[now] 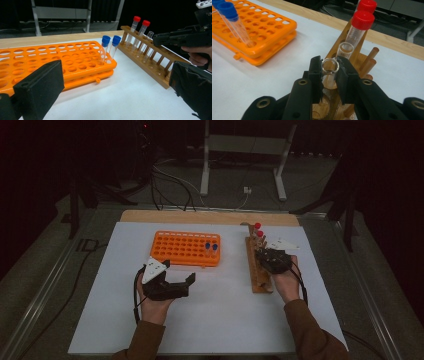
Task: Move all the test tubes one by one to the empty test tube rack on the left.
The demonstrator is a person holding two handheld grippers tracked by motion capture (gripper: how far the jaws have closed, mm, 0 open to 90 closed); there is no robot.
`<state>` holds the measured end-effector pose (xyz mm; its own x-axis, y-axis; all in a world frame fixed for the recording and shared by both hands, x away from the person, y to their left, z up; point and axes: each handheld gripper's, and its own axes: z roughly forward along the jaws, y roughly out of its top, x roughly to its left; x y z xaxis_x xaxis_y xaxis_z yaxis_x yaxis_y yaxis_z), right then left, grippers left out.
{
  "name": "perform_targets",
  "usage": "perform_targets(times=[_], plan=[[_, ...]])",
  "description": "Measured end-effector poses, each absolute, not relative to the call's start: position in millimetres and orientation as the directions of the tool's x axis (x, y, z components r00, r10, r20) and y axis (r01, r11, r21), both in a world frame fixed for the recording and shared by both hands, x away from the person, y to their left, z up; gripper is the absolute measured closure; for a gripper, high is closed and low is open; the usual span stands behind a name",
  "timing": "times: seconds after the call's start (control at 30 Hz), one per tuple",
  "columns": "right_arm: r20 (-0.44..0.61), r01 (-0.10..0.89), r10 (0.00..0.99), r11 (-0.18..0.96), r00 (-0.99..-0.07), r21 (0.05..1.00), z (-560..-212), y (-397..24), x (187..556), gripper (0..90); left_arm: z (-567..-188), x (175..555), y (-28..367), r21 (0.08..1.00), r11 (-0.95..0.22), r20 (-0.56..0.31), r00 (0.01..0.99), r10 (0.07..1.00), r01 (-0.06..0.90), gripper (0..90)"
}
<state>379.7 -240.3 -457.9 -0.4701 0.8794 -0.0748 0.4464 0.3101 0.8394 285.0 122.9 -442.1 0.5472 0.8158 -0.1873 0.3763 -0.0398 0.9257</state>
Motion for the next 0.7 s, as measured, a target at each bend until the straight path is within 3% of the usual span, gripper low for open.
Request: perform_targets(times=[0.37, 0.7], plan=[[-0.066, 0.449, 0.886, 0.295, -0.459, 0.843, -457, -243, 378, 76.3, -443, 286, 123, 0.924, -0.037, -0.193, 0.547, 0.814, 0.382, 0.4], [-0.027, 0.406, 0.886, 0.24, -0.464, 0.882, -435, -251, 369, 76.4, -444, 286, 123, 0.92, -0.035, -0.201, 0.544, 0.815, 0.391, 0.5]])
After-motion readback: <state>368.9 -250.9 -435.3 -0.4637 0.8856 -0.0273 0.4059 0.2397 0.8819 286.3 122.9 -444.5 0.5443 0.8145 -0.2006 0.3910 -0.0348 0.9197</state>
